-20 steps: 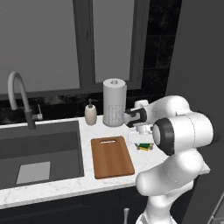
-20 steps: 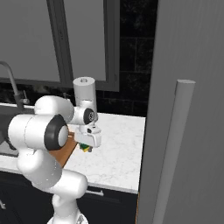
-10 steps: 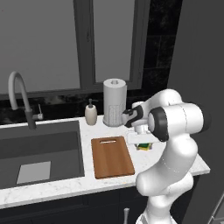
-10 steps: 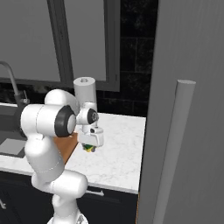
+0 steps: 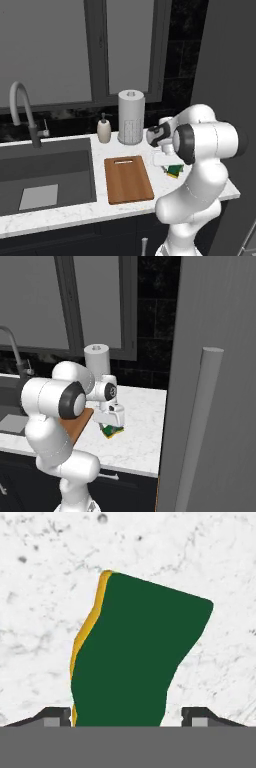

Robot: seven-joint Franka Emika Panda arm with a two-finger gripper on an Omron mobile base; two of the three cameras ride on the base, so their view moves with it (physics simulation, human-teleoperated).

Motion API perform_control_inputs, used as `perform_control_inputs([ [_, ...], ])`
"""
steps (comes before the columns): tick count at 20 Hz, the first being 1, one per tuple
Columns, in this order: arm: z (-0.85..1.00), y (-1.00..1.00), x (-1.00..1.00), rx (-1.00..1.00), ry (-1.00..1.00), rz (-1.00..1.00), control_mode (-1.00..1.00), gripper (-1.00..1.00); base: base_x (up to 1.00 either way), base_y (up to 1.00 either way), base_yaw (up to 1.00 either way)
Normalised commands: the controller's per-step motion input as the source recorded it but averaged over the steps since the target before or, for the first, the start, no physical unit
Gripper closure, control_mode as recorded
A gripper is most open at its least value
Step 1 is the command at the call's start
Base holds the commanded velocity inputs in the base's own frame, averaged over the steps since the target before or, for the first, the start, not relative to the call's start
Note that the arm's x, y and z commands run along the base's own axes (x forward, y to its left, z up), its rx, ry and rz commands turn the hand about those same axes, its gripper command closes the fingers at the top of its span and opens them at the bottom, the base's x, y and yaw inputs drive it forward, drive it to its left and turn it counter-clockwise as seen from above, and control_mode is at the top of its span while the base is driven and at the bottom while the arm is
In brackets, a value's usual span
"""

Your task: Pick up the sponge from the counter and clean the cutting board by briefly scrubbing or pressing down on the cutting board. Once finished, release the sponge.

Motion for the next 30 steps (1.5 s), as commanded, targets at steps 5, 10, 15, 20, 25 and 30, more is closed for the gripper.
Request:
perform_control_inputs([
  [5,0.16,-0.07,-0.27,0.0,-0.09,0.0,-1.0,-1.0,0.0,0.0,0.0],
  [10,0.8,0.0,-0.3,0.0,-0.14,0.0,-1.0,-1.0,0.0,0.0,0.0],
  [15,0.85,0.11,-0.32,0.0,-0.13,0.0,-1.0,-1.0,0.0,0.0,0.0],
  [20,0.41,0.17,-0.78,0.0,-0.15,0.0,-1.0,-1.0,0.0,0.0,0.0],
  [25,0.47,0.21,-0.69,0.0,-0.21,0.0,-1.0,-1.0,0.0,0.0,0.0],
  [30,0.53,0.36,-0.35,-0.03,-0.19,0.0,-1.0,-1.0,0.0,0.0,0.0],
])
